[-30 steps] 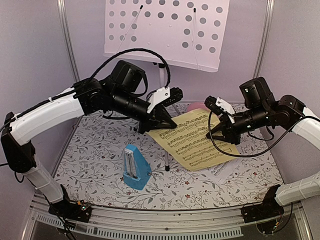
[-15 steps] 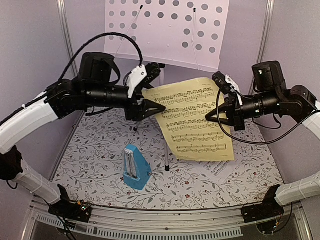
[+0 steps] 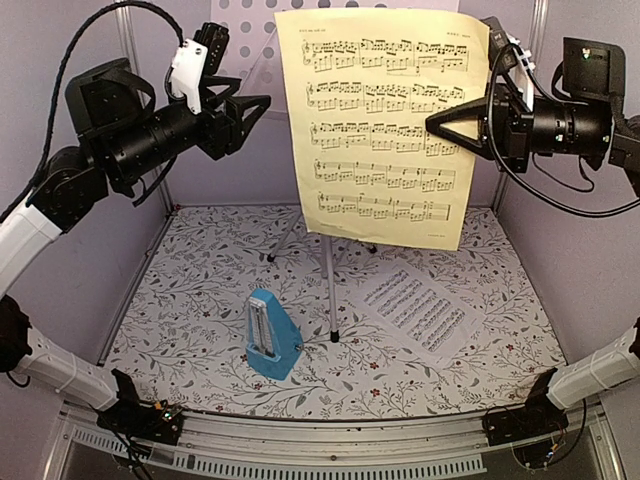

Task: Set up the instrument practice props

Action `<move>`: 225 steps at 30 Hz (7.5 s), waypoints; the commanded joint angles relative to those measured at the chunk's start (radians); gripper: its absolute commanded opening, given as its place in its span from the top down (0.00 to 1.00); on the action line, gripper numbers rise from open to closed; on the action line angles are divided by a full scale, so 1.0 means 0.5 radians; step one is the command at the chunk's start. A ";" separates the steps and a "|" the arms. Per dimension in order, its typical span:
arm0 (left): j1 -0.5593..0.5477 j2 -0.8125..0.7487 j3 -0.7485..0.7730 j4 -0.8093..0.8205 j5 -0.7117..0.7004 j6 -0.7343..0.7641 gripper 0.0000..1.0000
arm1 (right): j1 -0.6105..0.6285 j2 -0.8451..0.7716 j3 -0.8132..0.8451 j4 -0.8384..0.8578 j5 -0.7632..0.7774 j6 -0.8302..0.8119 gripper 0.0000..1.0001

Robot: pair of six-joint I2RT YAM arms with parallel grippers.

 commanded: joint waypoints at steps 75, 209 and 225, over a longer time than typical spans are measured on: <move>0.672 0.489 0.161 0.938 0.663 0.351 1.00 | 0.028 0.749 0.758 0.855 1.085 0.182 1.00; 1.274 0.487 0.503 0.320 1.460 -0.622 0.62 | 0.173 0.964 0.478 1.589 1.162 -0.115 0.55; 1.270 0.631 0.650 0.395 1.597 -0.681 0.76 | 0.173 1.008 0.474 1.655 1.074 -0.027 0.83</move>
